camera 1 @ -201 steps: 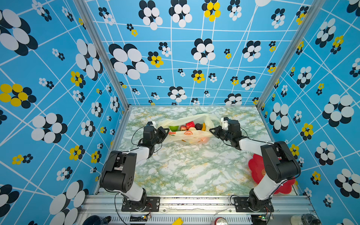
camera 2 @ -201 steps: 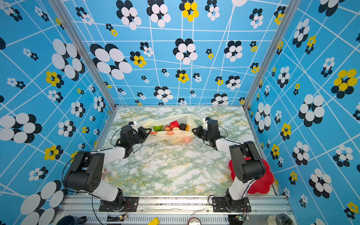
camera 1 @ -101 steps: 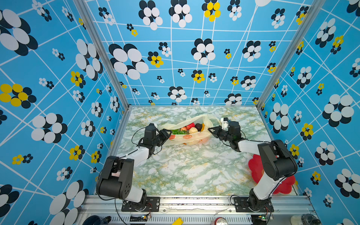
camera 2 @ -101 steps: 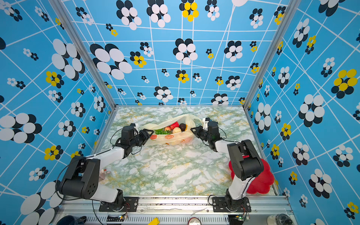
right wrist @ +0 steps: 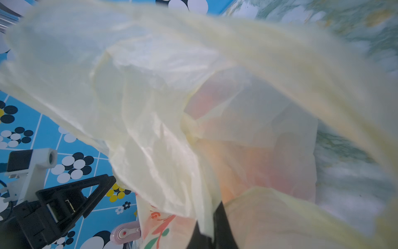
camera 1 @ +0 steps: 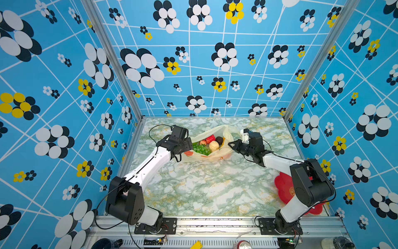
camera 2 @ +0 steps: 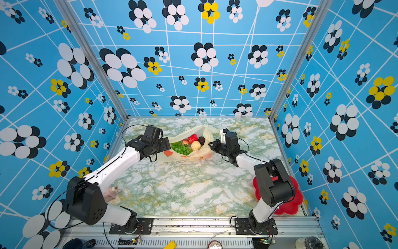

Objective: Take fruits out of the plastic bag
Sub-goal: Spread open the plastic bag at the top-center of the table.

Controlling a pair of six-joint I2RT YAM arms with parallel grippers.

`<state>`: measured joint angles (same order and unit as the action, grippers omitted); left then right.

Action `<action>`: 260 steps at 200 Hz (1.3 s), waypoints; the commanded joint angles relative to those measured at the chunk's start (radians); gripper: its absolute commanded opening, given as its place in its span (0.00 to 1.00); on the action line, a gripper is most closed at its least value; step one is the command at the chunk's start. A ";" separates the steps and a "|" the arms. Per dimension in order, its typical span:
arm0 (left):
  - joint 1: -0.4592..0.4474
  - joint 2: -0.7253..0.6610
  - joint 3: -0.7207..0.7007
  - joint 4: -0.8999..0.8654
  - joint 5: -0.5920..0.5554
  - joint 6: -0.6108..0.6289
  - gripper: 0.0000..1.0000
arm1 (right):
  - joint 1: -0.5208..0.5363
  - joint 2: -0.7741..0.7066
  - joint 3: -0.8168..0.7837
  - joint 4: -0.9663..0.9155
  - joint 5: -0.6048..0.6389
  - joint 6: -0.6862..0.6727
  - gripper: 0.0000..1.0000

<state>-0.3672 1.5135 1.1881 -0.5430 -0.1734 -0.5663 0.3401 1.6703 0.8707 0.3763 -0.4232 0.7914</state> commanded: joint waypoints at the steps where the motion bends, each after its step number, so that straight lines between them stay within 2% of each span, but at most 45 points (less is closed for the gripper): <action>1: -0.006 0.096 0.083 -0.127 -0.052 0.094 0.93 | 0.011 -0.034 0.020 -0.045 0.021 -0.042 0.00; 65: 0.007 0.310 0.261 -0.123 -0.086 0.130 0.94 | 0.020 -0.061 0.016 -0.092 0.024 -0.080 0.00; 98: 0.043 0.393 0.311 -0.090 -0.060 0.113 0.88 | 0.020 -0.076 0.009 -0.115 0.024 -0.100 0.00; 124: 0.084 0.399 0.294 -0.031 -0.016 0.095 0.75 | 0.008 -0.098 -0.001 -0.137 0.035 -0.116 0.00; 147: 0.132 0.371 0.243 0.039 0.075 0.092 0.45 | -0.045 -0.094 -0.023 -0.088 -0.013 -0.079 0.00; 151: 0.139 0.360 0.228 0.054 0.086 0.091 0.37 | -0.057 -0.091 -0.028 -0.074 -0.023 -0.071 0.00; 163: 0.160 0.322 0.170 0.109 0.126 0.091 0.20 | -0.087 -0.079 -0.026 -0.044 -0.052 -0.056 0.00; 181: 0.217 0.225 0.045 0.216 0.196 0.043 0.03 | -0.110 -0.043 0.005 -0.036 -0.065 -0.058 0.00; 187: 0.243 0.190 -0.006 0.266 0.231 0.014 0.00 | -0.113 -0.025 0.022 -0.042 -0.065 -0.062 0.00; 209: 0.314 0.083 -0.149 0.402 0.323 -0.047 0.00 | -0.109 0.045 0.086 -0.046 -0.082 -0.060 0.00; 223: 0.303 0.064 -0.152 0.403 0.358 -0.022 0.00 | -0.091 0.066 0.116 -0.066 -0.082 -0.078 0.00; 244: 0.267 0.049 -0.143 0.394 0.403 0.005 0.00 | -0.047 0.051 0.164 -0.206 -0.031 -0.173 0.00; 251: 0.253 0.040 -0.143 0.391 0.398 0.014 0.00 | -0.036 0.036 0.172 -0.255 0.004 -0.203 0.12; 260: 0.237 0.029 -0.141 0.375 0.380 0.025 0.00 | -0.028 0.010 0.171 -0.311 0.052 -0.235 0.34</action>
<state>-0.0902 1.5776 1.0462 -0.1921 0.1776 -0.5648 0.2817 1.7309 1.0050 0.2268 -0.4747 0.6765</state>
